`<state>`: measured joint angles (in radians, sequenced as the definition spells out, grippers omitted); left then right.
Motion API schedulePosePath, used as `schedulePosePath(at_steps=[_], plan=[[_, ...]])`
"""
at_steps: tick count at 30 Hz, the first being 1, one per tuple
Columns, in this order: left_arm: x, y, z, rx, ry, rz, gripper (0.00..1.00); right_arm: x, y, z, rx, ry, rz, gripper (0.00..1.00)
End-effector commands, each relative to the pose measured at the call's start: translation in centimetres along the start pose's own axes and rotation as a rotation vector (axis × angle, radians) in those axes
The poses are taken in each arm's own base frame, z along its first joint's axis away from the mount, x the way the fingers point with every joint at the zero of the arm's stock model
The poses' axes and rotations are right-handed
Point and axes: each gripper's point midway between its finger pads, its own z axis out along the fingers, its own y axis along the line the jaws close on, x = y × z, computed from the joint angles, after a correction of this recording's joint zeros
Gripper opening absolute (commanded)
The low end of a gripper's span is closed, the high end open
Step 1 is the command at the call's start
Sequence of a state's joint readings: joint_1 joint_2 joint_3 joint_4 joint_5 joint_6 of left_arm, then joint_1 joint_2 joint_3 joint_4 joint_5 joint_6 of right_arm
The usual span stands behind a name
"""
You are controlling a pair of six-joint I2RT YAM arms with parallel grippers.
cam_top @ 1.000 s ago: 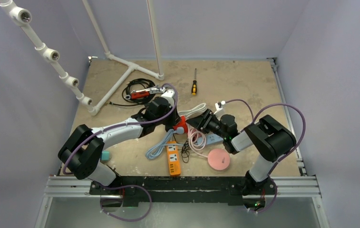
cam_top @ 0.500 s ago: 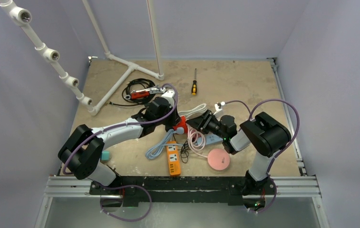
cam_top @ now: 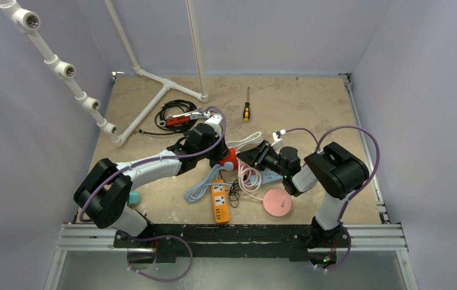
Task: Pull the plug off the socket
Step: Remove the plug from the socket.
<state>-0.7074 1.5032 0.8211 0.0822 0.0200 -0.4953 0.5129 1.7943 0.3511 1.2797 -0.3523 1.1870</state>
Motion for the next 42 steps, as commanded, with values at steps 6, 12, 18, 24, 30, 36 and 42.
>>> schedulePosePath(at_steps=[6, 12, 18, 24, 30, 36, 42], plan=[[-0.8, 1.6, 0.6, -0.118, -0.004, 0.024, 0.00, -1.2, 6.3, -1.9, -0.243, -0.076, -0.077, 0.00], [-0.3, 2.4, 1.2, -0.154, 0.013, 0.031, 0.00, -2.1, 7.9, -3.4, -0.298, -0.150, -0.086, 0.00], [0.5, 3.2, 1.1, -0.190, 0.047, 0.039, 0.00, -3.2, 8.2, -4.7, -0.284, -0.232, -0.103, 0.00], [0.3, 3.2, 1.1, -0.196, 0.042, 0.061, 0.00, -4.4, 8.5, -4.6, -0.228, -0.273, -0.152, 0.00], [0.5, 1.5, 1.2, -0.144, 0.048, 0.129, 0.00, -5.1, 8.4, -4.1, -0.166, -0.280, -0.202, 0.00], [0.0, -1.1, 0.9, -0.027, -0.001, 0.151, 0.00, -5.0, 7.5, -3.4, -0.114, -0.256, -0.272, 0.00], [0.2, -2.0, 0.8, -0.001, -0.010, 0.163, 0.00, -4.0, 6.2, -2.6, -0.087, -0.196, -0.243, 0.05]])
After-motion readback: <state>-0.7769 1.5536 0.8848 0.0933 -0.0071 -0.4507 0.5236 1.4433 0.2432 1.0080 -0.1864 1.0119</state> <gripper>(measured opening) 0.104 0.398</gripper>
